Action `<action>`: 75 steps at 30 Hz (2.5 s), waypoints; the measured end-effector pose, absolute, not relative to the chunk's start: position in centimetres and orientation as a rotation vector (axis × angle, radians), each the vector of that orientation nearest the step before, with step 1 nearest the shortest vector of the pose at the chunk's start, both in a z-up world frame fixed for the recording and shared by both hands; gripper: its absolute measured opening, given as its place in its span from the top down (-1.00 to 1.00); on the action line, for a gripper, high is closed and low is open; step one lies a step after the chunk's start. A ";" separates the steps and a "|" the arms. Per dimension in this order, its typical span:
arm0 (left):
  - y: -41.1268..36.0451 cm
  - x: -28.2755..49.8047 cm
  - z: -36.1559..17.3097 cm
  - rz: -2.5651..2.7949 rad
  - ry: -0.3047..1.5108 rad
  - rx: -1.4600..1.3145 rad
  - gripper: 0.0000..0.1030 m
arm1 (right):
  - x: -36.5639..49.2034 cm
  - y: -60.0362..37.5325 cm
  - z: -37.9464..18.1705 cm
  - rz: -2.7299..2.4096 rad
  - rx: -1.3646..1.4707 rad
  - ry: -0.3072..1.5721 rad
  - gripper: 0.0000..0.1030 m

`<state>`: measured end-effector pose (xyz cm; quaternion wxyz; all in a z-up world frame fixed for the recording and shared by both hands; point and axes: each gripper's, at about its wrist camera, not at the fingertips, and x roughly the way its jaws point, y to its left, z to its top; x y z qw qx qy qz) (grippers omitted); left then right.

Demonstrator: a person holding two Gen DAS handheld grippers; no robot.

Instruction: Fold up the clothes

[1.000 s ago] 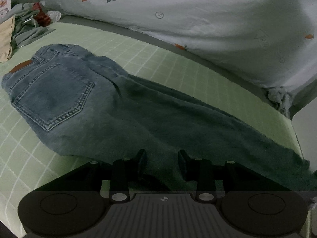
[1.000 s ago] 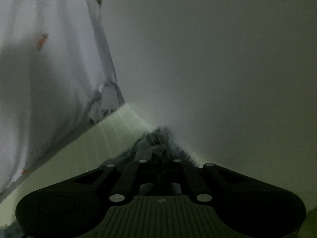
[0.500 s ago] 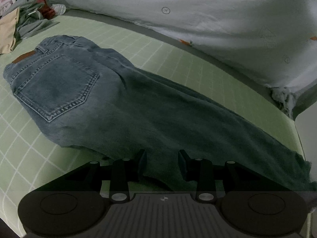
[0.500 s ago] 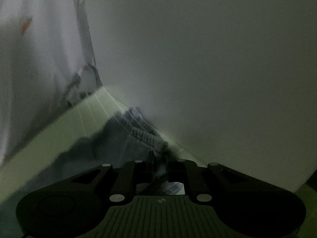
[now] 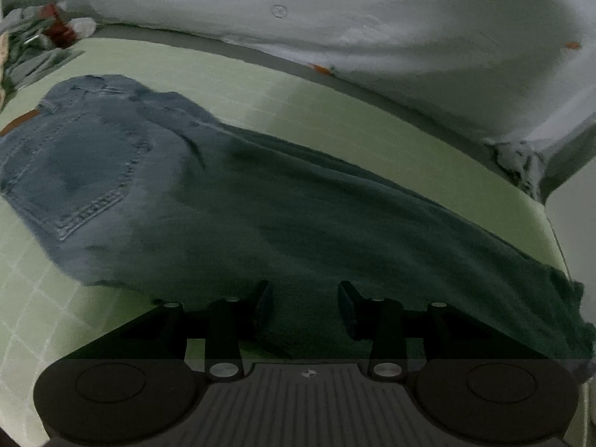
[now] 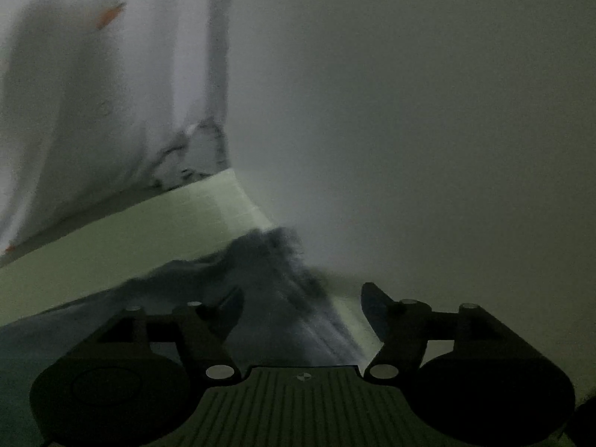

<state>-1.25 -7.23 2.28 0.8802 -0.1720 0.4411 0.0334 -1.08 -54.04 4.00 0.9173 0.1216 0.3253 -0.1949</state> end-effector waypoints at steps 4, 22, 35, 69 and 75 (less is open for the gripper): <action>-8.0 -0.8 2.5 0.056 0.921 -0.339 0.16 | 3.2 -54.2 1.5 -0.398 0.197 0.776 -0.69; -5.9 -1.6 2.7 0.124 0.932 -0.351 -0.01 | 6.4 -53.1 -1.2 -0.469 -0.025 0.899 -0.17; -0.1 -4.4 3.3 0.077 0.895 -0.383 -0.15 | 6.1 -42.5 1.4 -0.284 0.101 0.789 -0.90; 26.5 -3.1 -2.2 0.291 0.761 -0.648 0.19 | 2.1 -12.7 -1.2 -0.068 0.218 0.910 -1.00; 24.8 -3.5 1.5 0.226 0.663 -0.508 0.36 | 2.9 -13.2 -0.3 -0.061 0.184 0.821 -1.00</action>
